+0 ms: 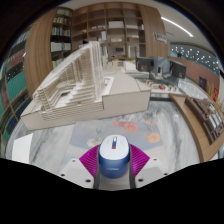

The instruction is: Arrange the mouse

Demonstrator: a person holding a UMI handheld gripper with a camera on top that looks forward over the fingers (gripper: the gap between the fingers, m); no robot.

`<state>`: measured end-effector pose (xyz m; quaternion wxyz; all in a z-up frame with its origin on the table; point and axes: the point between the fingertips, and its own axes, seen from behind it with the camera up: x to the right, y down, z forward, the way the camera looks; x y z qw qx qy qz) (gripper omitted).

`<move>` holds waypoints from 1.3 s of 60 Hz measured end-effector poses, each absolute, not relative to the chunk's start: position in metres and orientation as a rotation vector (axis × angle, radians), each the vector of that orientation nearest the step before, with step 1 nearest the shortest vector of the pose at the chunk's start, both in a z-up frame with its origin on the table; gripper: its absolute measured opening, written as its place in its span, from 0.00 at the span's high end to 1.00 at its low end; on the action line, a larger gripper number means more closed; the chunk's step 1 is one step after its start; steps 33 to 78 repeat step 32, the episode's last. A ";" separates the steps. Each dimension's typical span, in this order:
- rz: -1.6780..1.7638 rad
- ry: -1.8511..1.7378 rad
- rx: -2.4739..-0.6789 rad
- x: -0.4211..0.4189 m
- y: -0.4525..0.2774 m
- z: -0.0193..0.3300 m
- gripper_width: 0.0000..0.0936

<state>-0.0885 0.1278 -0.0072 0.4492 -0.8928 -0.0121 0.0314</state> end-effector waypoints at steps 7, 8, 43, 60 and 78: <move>0.120 -0.036 -2.205 -0.090 0.129 -0.011 0.46; 0.123 -0.040 -2.214 -0.090 0.128 -0.012 0.44; 0.168 -0.063 -2.152 -0.059 -0.022 0.069 0.09; 0.168 -0.063 -2.152 -0.059 -0.022 0.069 0.09; 0.168 -0.063 -2.152 -0.059 -0.022 0.069 0.09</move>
